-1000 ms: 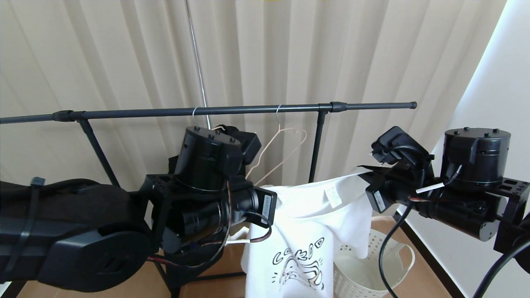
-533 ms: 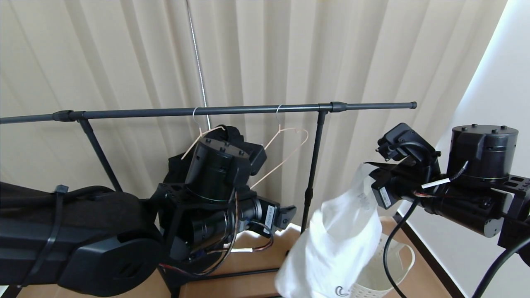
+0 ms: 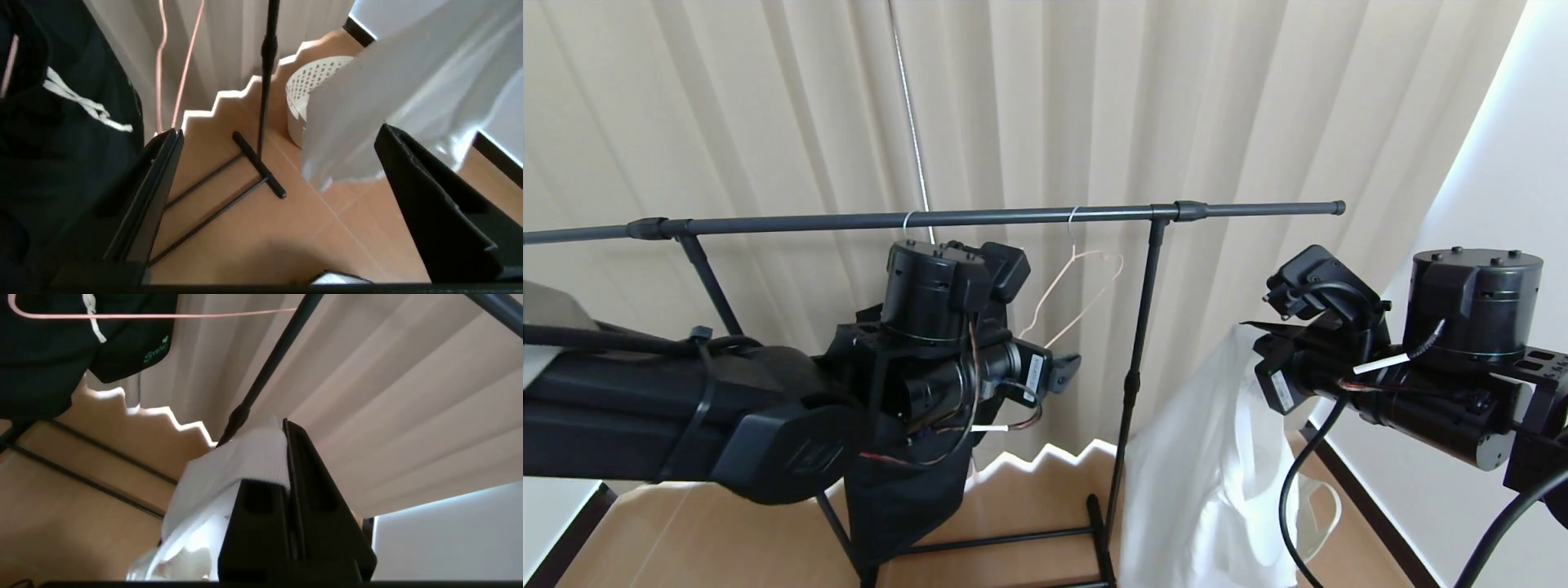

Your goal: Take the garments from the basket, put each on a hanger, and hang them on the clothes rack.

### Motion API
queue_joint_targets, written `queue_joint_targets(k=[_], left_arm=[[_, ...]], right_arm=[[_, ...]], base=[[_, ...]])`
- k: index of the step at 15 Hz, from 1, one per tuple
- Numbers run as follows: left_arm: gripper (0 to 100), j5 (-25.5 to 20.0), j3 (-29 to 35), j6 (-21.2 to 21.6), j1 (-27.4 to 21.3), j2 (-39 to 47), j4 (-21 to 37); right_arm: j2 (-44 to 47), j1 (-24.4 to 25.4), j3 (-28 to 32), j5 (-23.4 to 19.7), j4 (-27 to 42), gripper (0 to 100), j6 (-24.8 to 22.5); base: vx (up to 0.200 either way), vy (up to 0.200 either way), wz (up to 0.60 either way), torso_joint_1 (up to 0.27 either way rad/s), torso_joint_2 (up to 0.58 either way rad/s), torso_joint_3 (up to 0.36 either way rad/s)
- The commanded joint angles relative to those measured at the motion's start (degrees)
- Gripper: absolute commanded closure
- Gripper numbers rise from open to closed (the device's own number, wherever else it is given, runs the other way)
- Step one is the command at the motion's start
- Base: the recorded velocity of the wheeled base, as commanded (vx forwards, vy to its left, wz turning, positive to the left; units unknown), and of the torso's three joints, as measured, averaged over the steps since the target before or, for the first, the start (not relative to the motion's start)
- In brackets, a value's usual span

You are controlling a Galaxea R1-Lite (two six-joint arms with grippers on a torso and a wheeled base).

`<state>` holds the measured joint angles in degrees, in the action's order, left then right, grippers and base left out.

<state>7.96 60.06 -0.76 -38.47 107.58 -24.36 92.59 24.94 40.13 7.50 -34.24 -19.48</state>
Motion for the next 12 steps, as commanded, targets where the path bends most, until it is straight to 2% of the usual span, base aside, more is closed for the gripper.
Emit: queue_joint_targets(k=[1, 6, 12], left_arm=[[0, 0.0, 4.4, 2.8, 2.7, 6.8, -2.0], [0, 0.2, 12.3, 7.1, 5.0, 15.2, -4.9], [0, 0.5, 20.5, 6.6, 6.4, 23.1, -6.1]], right_arm=[[-0.2, 0.0, -0.1, 0.0, 0.0, 100, 0.0], [-0.1, 0.0, -0.1, 0.0, 0.0, 100, 0.1], [0.8, 0.0, -0.2, 0.1, 0.0, 100, 0.1]], base=[[0.0, 0.0, 0.0, 0.0, 0.0, 0.0], [0.0, 0.0, 0.0, 0.0, 0.0, 0.0], [0.0, 0.0, 0.0, 0.0, 0.0, 0.0]])
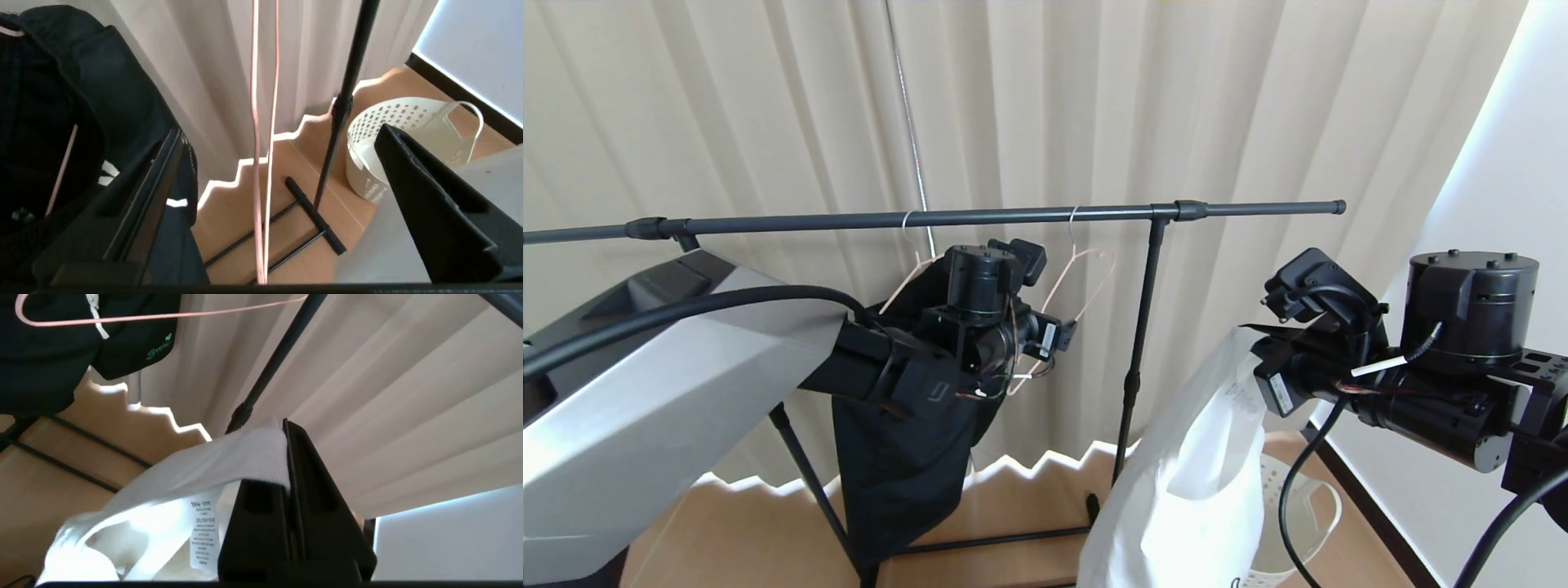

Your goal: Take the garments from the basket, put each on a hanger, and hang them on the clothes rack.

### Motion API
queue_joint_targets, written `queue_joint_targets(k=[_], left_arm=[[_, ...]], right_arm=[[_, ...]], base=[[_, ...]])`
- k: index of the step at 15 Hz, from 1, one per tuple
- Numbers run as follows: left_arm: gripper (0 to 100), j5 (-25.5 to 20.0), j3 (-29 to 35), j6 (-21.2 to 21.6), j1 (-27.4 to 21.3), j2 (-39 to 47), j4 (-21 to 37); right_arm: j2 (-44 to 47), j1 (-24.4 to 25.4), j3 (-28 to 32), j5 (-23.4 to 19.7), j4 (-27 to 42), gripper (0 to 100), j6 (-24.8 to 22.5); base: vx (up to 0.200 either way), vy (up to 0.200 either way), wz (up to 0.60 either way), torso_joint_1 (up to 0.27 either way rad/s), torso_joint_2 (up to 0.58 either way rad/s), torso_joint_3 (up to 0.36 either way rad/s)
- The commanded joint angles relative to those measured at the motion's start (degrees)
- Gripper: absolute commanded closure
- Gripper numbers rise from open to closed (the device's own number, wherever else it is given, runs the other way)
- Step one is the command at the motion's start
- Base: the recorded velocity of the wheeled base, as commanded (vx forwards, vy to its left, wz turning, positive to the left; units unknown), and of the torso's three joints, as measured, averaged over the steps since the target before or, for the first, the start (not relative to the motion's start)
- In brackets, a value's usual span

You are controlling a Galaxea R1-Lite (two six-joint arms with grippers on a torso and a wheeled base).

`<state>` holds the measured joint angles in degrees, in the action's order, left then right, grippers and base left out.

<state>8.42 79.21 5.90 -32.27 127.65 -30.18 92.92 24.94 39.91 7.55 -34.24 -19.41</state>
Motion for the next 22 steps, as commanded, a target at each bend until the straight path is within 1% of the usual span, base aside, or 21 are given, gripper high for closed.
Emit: queue_joint_targets(k=[1, 5, 8, 13, 16, 17, 22], left_arm=[[0, 0.0, 1.9, 0.1, 0.4, 3.8, -1.0], [0, -0.2, 3.7, 0.1, 1.3, 6.8, -2.3], [0, -0.2, 6.3, -0.4, 1.7, 9.1, -2.6], [0, 0.1, 8.3, -0.5, 1.5, 11.7, -2.8], [0, 0.4, 8.3, -0.5, 1.5, 11.7, -2.7], [100, 0.4, 8.3, -0.5, 1.5, 11.7, -2.7], [100, 0.5, 8.2, -0.7, 1.7, 11.4, -2.8]], right_arm=[[0.8, 0.0, 0.0, 0.0, 0.0, 100, 0.0], [0.9, 0.0, 0.1, 0.0, 0.0, 100, 0.0], [1.7, 0.0, 0.1, 0.0, 0.0, 100, 0.0], [1.7, 0.0, 0.0, 0.0, 0.0, 100, 0.0], [1.7, 0.0, 0.0, 0.0, 0.0, 100, 0.0], [1.7, 0.0, 0.0, 0.0, 0.0, 100, 0.0], [1.7, 0.1, -0.2, 0.0, 0.0, 100, 0.0]], base=[[0.0, 0.0, 0.0, 0.0, 0.0, 0.0], [0.0, 0.0, 0.0, 0.0, 0.0, 0.0], [0.0, 0.0, 0.0, 0.0, 0.0, 0.0], [0.0, 0.0, 0.0, 0.0, 0.0, 0.0], [0.0, 0.0, 0.0, 0.0, 0.0, 0.0], [0.0, 0.0, 0.0, 0.0, 0.0, 0.0], [0.0, 0.0, 0.0, 0.0, 0.0, 0.0]])
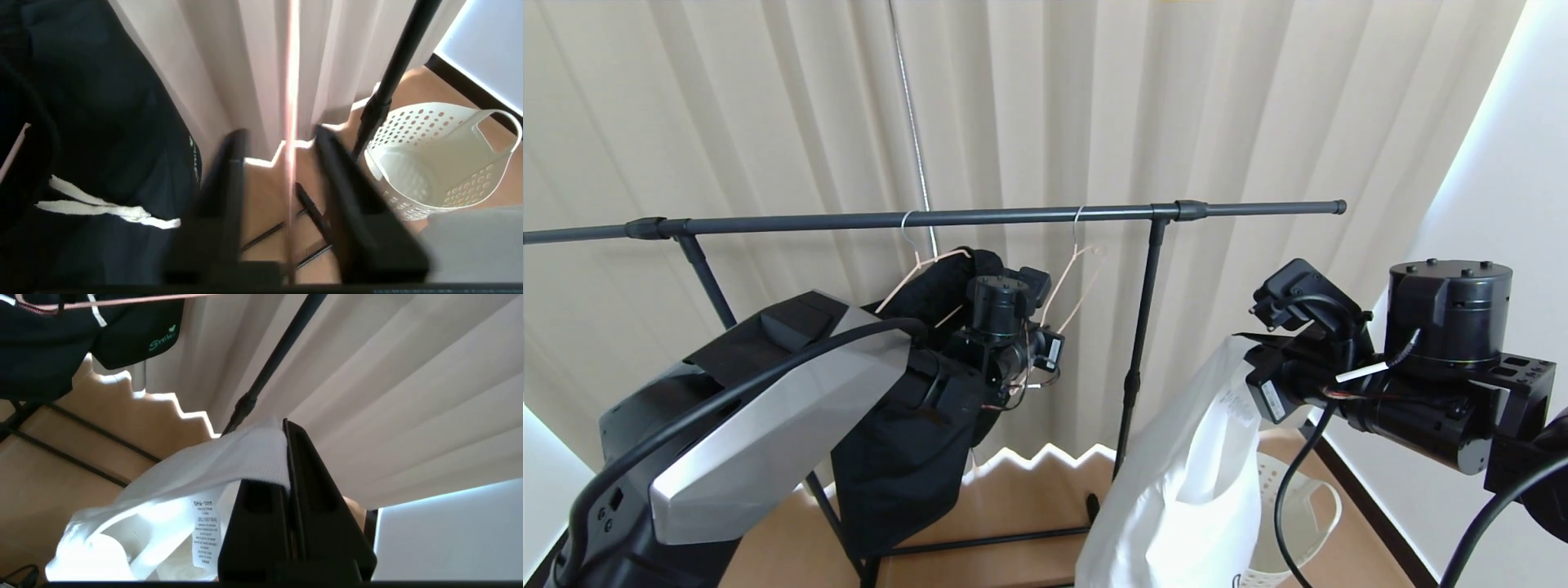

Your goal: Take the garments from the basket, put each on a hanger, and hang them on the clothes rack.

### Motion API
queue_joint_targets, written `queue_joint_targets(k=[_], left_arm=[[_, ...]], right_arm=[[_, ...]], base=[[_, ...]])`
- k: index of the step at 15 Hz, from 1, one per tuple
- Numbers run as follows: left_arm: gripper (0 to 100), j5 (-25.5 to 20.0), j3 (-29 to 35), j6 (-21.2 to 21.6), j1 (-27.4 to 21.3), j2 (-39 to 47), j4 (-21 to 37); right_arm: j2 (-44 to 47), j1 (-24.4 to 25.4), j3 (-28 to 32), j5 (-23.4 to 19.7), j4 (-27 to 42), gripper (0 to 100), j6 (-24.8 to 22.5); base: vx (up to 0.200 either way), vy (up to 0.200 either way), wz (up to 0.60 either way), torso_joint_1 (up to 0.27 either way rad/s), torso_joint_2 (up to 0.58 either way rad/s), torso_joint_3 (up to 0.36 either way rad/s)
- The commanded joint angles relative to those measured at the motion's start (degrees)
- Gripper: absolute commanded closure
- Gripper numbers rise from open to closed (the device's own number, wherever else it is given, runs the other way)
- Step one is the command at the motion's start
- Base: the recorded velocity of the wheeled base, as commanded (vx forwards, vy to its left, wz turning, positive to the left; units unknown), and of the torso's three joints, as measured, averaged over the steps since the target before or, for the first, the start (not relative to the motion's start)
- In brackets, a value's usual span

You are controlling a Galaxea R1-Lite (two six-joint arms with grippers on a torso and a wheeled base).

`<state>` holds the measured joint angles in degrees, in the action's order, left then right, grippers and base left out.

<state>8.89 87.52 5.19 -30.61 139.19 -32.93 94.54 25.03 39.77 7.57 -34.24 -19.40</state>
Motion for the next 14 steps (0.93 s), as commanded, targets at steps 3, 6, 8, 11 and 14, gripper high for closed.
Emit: queue_joint_targets(k=[3, 6, 8, 11, 14], left_arm=[[100, 0.0, 0.0, 0.0, -0.1, -0.2, 0.0], [100, 0.1, 0.1, -0.1, 0.0, -0.4, -0.2], [100, 0.1, -0.1, -0.4, -0.1, -1.1, -1.0], [100, 0.2, -0.2, -0.8, -0.1, -2.4, -1.0], [100, 0.1, -0.3, -0.9, -0.1, -3.0, -1.4]], right_arm=[[0.0, 0.0, 0.0, 0.0, 0.0, 100, 0.0], [-0.1, 0.0, 0.0, 0.0, 0.0, 100, 0.0], [-0.1, 0.0, 0.0, 0.0, 0.0, 100, 0.0], [-0.1, 0.0, 0.0, 0.0, 0.0, 100, 0.0], [-0.1, 0.0, 0.0, 0.0, 0.0, 100, 0.0]], base=[[0.0, 0.0, 0.0, 0.0, 0.0, 0.0], [0.0, 0.0, 0.0, 0.0, 0.0, 0.0], [0.0, 0.0, 0.0, 0.0, 0.0, 0.0], [0.0, 0.0, 0.0, 0.0, 0.0, 0.0], [0.0, 0.0, 0.0, 0.0, 0.0, 0.0]])
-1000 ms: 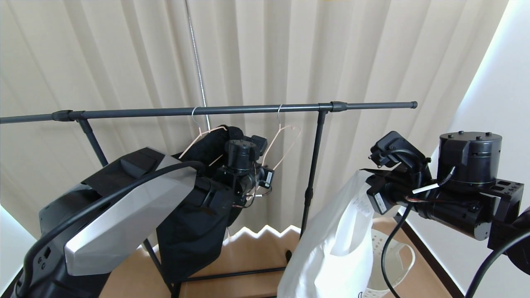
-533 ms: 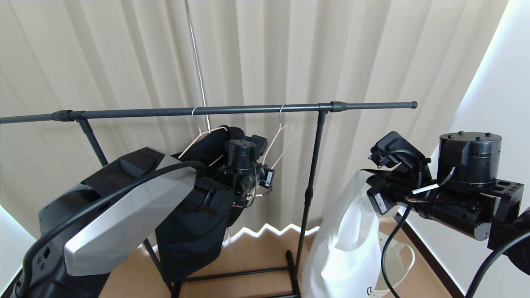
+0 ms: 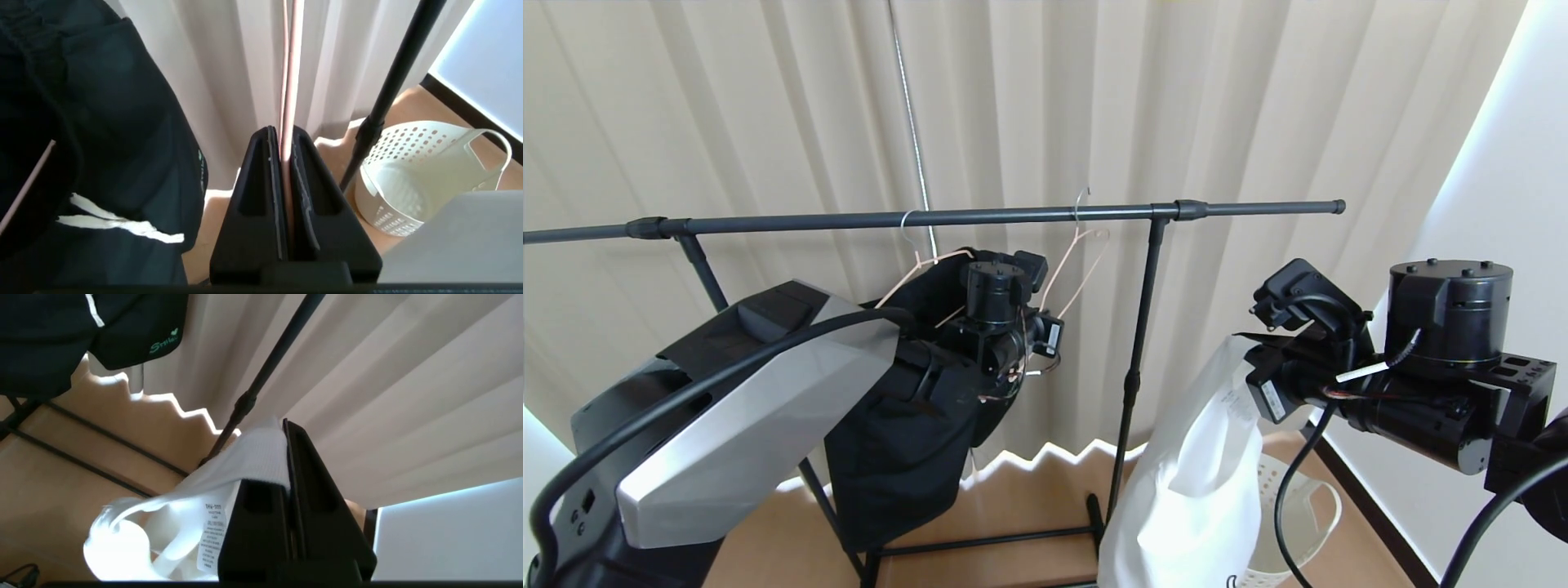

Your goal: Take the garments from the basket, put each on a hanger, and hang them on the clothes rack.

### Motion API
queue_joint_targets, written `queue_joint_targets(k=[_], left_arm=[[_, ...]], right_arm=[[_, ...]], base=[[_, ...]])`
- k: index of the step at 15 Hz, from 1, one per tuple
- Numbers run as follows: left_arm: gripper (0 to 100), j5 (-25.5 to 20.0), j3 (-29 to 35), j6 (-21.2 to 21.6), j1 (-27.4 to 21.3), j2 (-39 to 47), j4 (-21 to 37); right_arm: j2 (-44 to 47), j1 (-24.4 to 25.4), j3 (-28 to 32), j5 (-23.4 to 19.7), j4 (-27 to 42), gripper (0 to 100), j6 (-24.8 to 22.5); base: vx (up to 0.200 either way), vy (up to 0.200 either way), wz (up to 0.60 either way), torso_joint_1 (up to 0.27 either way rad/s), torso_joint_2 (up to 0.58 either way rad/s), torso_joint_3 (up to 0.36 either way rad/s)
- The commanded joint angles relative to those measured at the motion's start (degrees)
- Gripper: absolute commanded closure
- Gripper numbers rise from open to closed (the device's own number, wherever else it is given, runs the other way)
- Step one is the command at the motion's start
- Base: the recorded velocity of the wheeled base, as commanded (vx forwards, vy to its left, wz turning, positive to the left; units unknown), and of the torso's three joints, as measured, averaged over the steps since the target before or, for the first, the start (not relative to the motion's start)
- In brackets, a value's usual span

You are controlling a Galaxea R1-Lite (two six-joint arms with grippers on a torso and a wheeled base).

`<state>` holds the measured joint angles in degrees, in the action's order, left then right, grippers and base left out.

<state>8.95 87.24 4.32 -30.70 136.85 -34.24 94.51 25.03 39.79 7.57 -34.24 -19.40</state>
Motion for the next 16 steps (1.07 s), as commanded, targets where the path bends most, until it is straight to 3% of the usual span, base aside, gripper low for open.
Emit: queue_joint_targets(k=[1, 8, 10, 14, 16], left_arm=[[100, 0.0, 0.0, 0.0, -0.1, -0.7, -0.1], [100, 0.0, -4.3, -0.7, -0.3, -4.0, -0.5], [100, 0.0, -6.6, -0.7, -0.5, -5.2, -3.4], [100, 0.0, -15.7, -0.7, -0.9, -10.5, -8.0], [100, 0.0, -23.3, -0.7, -2.0, -15.2, -12.2]], right_arm=[[0.0, 0.0, -0.1, 0.0, 0.0, 100, 0.0], [-0.1, 0.0, 0.0, 0.0, 0.0, 100, 0.0], [-0.1, 0.0, 0.0, 0.0, 0.0, 100, 0.0], [-0.3, 0.0, -0.1, 0.0, 0.0, 100, 0.0], [-0.2, 0.0, -0.1, 0.0, 0.0, 100, 0.0]], base=[[0.0, 0.0, 0.0, 0.0, 0.0, 0.0], [0.0, 0.0, 0.0, 0.0, 0.0, 0.0], [0.0, 0.0, 0.0, 0.0, 0.0, 0.0], [0.0, 0.0, 0.0, 0.0, 0.0, 0.0], [0.0, 0.0, 0.0, 0.0, 0.0, 0.0]])
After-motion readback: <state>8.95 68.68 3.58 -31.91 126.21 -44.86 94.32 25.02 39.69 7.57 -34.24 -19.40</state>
